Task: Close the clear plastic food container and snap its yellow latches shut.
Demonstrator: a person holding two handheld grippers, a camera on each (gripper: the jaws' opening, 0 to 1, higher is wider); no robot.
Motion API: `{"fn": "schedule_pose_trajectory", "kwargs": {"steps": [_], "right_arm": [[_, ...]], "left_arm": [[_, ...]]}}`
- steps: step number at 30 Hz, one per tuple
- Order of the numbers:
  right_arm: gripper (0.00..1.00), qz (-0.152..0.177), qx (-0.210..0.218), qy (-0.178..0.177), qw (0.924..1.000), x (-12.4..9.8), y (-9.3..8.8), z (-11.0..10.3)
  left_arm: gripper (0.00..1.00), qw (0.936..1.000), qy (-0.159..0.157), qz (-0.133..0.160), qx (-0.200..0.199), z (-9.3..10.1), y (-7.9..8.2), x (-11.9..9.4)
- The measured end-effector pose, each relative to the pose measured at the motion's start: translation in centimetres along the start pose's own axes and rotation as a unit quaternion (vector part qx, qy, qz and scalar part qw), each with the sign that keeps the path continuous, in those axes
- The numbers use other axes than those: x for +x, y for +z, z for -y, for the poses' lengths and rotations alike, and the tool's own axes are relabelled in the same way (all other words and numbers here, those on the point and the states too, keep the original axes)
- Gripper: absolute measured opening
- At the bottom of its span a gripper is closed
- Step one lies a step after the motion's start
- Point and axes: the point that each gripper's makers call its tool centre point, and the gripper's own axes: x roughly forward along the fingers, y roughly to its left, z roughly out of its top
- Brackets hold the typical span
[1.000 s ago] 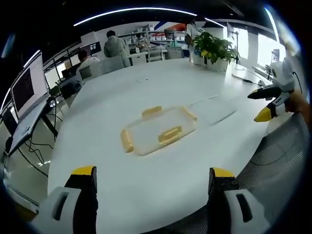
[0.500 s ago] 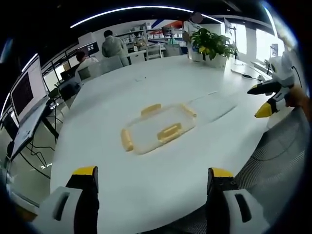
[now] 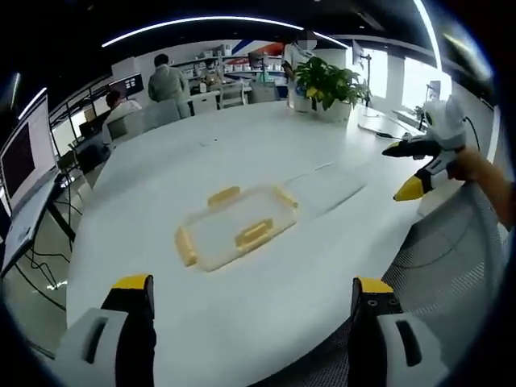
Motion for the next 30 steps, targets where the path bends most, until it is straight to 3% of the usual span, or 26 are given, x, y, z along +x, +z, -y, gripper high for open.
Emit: {"fn": "schedule_pose_trajectory", "kwargs": {"steps": [2, 5, 7, 9, 11, 14, 18, 20, 22, 24, 26, 28, 30], "right_arm": [[0.97, 0.001, -0.015, 0.004, 0.9999, 0.0, 0.4, -0.4], [0.97, -0.006, -0.066, 0.015, 0.9977, 0.4, 1.4, -0.8], [0.96, 0.013, -0.086, 0.020, 0.9960, 0.7, 2.7, -1.0], [0.94, 0.021, -0.117, 0.055, 0.9914, 1.0, 3.8, -2.1], [0.98, 0.037, -0.147, 0.062, 0.9865, 1.5, 5.2, -2.4], [0.96, 0.022, -0.186, 0.100, 0.9773, 2.3, 6.1, -3.4], [0.93, -0.014, -0.221, 0.118, 0.9680, 3.7, 6.2, -3.3], [0.91, -0.015, -0.229, 0.127, 0.9649, 4.2, 6.8, -3.5], [0.92, -0.021, -0.243, 0.141, 0.9595, 4.9, 7.3, -3.7], [0.94, -0.056, -0.241, 0.158, 0.9559, 5.4, 7.1, -3.9], [0.90, -0.063, -0.268, 0.184, 0.9437, 6.2, 7.6, -4.5], [0.82, -0.079, -0.293, 0.203, 0.9310, 6.8, 7.7, -4.9], [0.78, -0.094, -0.308, 0.220, 0.9208, 7.6, 7.8, -5.3]], "left_arm": [[0.99, 0.9997, -0.018, 0.001, 0.014, -0.2, 0.6, 0.0], [0.99, 0.9996, -0.020, -0.002, 0.022, -1.6, 1.2, 0.4], [0.99, 0.9993, -0.027, 0.001, 0.026, -2.4, 1.6, 0.7], [0.99, 0.9990, -0.030, -0.012, 0.032, -3.1, 1.5, 1.0], [0.99, 0.9980, -0.032, -0.027, 0.048, -4.1, 1.3, 1.2], [0.99, 0.9956, -0.044, -0.036, 0.074, -5.3, 1.4, 1.5], [0.99, 0.9925, -0.068, -0.029, 0.097, -6.8, 2.0, 2.2], [0.99, 0.9899, -0.082, -0.030, 0.112, -7.2, 2.1, 2.4], [0.99, 0.9838, -0.108, -0.042, 0.137, -7.2, 1.9, 2.8], [0.99, 0.9794, -0.125, -0.057, 0.148, -7.4, 1.7, 3.4], [0.99, 0.9709, -0.156, -0.090, 0.158, -7.2, 0.9, 4.0], [0.99, 0.9518, -0.194, -0.127, 0.201, -7.0, -0.2, 4.4], [0.91, 0.9393, -0.198, -0.136, 0.245, -7.4, -0.3, 5.5]]}}
